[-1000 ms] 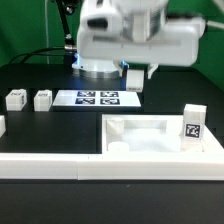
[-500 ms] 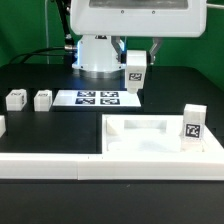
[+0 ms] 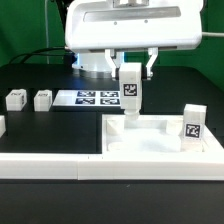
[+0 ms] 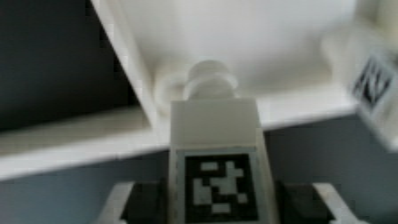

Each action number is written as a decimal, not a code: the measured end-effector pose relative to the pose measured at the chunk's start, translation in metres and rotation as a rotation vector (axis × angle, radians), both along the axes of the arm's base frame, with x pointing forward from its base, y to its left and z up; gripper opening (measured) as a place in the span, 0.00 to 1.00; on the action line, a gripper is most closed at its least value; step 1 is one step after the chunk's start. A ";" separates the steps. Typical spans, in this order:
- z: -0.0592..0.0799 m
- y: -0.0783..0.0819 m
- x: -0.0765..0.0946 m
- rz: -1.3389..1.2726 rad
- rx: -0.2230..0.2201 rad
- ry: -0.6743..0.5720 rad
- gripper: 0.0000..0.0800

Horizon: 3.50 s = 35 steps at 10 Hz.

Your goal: Assemble square table

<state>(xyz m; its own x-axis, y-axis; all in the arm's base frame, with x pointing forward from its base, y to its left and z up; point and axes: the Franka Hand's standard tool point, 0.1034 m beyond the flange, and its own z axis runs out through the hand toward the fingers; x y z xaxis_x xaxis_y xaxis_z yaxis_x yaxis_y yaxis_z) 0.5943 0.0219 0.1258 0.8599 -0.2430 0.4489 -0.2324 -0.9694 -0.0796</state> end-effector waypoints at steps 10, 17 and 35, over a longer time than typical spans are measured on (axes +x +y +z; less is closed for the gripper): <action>-0.038 -0.002 0.000 0.020 -0.095 -0.112 0.36; -0.028 -0.003 0.010 0.029 -0.060 -0.030 0.36; -0.054 -0.013 0.009 0.026 -0.085 -0.019 0.60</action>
Offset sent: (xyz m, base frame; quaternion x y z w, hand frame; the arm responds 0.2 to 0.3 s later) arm 0.0000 0.0000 0.0000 0.0000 0.0000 0.0000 1.0000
